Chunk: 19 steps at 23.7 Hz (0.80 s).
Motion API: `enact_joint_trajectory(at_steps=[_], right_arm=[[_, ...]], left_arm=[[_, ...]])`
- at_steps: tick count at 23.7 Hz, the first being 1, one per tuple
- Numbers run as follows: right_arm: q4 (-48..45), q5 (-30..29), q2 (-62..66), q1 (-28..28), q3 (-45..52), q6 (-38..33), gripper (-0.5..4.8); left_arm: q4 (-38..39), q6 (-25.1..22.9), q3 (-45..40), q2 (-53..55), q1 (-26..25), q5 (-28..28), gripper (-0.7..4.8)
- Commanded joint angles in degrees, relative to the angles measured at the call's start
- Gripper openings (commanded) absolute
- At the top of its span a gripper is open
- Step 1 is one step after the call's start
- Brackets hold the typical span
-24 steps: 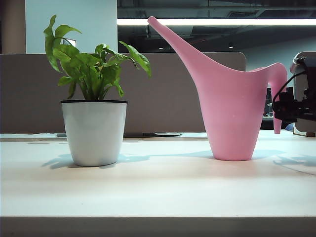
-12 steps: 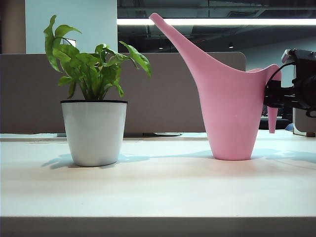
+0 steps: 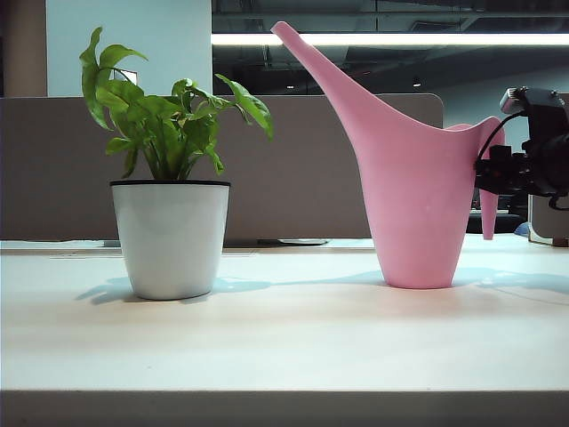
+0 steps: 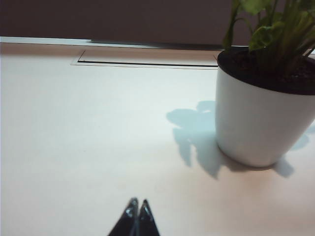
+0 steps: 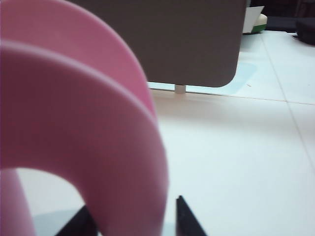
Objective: Pick up the watering can from the table, water the potted plant, and put the can back.
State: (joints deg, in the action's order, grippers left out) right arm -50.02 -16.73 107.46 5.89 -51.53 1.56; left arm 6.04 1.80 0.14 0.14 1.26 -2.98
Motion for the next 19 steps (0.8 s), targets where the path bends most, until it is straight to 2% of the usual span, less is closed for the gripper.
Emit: enact_joint_trajectory(at_steps=[1, 3, 4, 6, 9, 19], right_arm=[[-0.79, -0.17, -0.2, 0.55, -0.24, 0.44, 1.97], [-0.79, -0.26, -0.2, 0.87, -0.24, 0.37, 1.95], [-0.76, -1.16, -0.2, 1.09, -0.22, 0.31, 1.46], [-0.72, -2.36, -0.2, 1.25, -0.15, -0.09, 1.15], [1.01, -4.42, -0.24, 1.6, -0.15, -1.86, 1.13], [1.14, -5.09, -0.24, 1.88, -0.17, -2.93, 1.13]], left_arm=[[-0.31, 0.17, 0.22, 0.02, -0.09, -0.26, -0.05], [-0.31, 0.17, 0.22, 0.02, -0.09, -0.26, -0.05], [-0.31, 0.17, 0.22, 0.02, -0.09, -0.26, -0.05], [-0.28, 0.17, 0.22, 0.02, -0.09, -0.26, -0.05], [-0.31, 0.17, 0.22, 0.02, -0.09, -0.24, -0.05], [-0.31, 0.17, 0.22, 0.02, -0.09, -0.26, -0.05]])
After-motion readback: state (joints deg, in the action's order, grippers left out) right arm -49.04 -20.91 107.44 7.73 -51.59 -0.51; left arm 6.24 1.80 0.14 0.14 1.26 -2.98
